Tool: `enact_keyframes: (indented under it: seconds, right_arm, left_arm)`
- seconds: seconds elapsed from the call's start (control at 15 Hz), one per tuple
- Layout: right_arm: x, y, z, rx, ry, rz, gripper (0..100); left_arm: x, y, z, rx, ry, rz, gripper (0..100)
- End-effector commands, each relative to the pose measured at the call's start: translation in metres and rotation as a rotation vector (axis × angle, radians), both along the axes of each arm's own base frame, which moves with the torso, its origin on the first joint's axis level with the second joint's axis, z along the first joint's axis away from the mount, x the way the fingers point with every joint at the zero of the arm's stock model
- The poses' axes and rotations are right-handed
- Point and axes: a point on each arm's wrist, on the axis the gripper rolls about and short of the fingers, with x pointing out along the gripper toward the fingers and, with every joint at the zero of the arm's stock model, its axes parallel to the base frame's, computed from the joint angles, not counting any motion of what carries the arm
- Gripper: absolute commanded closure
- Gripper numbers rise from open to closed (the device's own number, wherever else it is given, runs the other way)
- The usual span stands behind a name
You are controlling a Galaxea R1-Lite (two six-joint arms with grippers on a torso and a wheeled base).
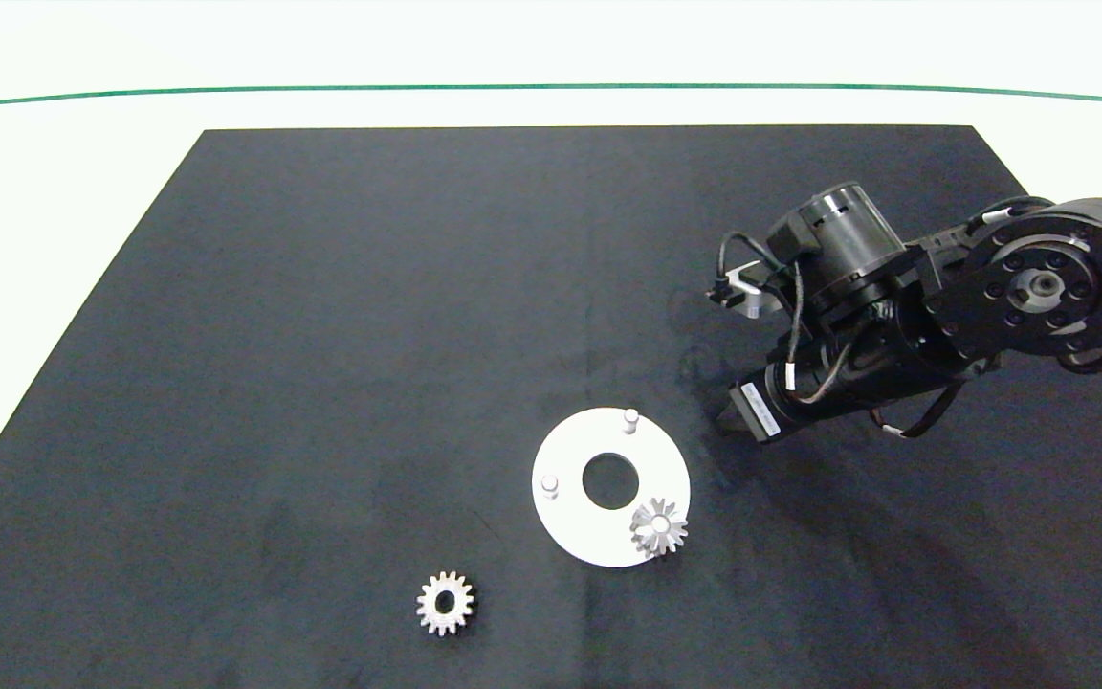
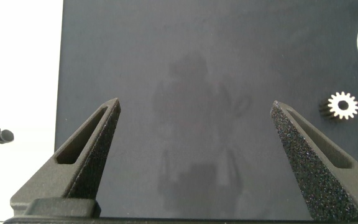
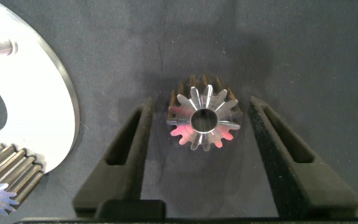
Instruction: Install three planetary gears onto the carrier pins
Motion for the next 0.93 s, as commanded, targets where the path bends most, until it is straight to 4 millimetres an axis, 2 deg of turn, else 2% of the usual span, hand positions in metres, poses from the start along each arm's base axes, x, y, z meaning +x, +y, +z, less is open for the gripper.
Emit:
enact_keyframes:
  seconds: [0.07,0.93]
  right_arm:
    - [0.0002,0.0004,-0.0012,-0.005,0.005,0.001,46]
    - [0.0015,0.0013,-0.0043,-0.004,0.016,0.006,72]
  left_arm:
    - [0.0004,0.0,-0.0005,0.001,0.005,-0.001,0]
    - [0.0014,-0.0001,-0.0003,0.001,0.008,-0.003,0]
